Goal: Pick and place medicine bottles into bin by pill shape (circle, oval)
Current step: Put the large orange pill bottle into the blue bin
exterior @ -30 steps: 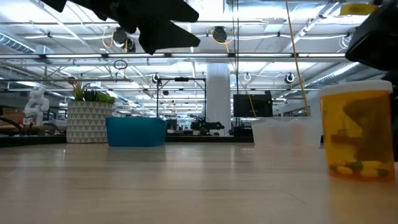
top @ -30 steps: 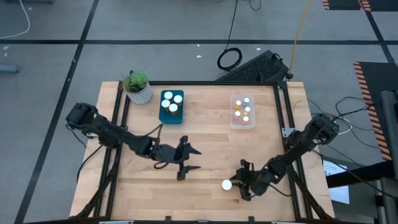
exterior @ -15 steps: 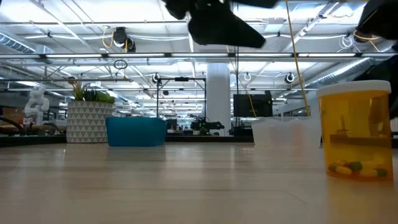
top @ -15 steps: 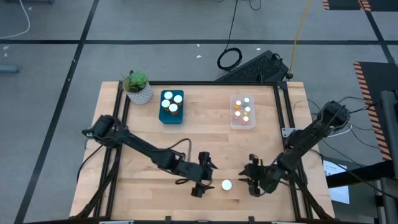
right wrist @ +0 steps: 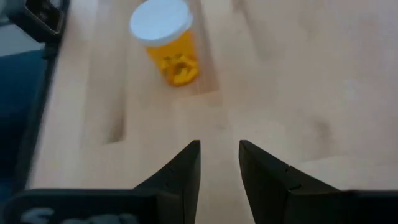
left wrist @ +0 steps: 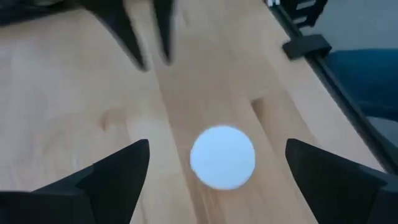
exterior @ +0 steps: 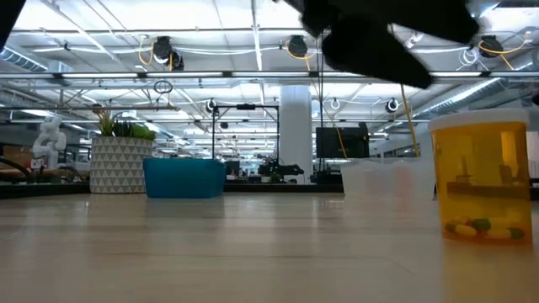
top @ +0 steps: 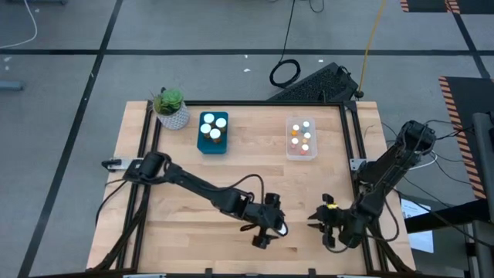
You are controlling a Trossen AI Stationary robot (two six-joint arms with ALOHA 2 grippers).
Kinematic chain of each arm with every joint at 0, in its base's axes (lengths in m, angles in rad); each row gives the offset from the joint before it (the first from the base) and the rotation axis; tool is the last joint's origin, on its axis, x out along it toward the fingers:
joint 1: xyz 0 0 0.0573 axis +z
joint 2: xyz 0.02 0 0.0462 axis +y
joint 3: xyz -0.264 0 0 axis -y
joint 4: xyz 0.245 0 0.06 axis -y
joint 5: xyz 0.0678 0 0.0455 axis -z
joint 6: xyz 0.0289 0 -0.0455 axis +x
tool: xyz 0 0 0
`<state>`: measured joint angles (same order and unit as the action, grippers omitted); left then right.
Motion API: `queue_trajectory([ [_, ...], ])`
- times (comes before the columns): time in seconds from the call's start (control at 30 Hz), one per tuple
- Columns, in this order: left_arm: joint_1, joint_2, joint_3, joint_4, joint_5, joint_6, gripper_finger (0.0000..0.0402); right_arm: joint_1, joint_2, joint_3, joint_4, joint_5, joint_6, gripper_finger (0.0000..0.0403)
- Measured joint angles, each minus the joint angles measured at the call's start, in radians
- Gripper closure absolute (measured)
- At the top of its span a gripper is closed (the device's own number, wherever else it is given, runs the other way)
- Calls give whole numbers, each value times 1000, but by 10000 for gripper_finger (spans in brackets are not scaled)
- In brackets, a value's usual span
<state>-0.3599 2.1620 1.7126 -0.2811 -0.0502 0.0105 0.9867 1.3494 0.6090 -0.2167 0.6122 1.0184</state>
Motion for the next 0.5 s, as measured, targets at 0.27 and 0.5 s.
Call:
queue_trajectory([
  [0.27,2,51,2,59,1,3,25,28,2,0,3,72,-15,300],
  [0.5,-1,87,0,87,-11,6,25,27,0,0,9,78,-38,300],
])
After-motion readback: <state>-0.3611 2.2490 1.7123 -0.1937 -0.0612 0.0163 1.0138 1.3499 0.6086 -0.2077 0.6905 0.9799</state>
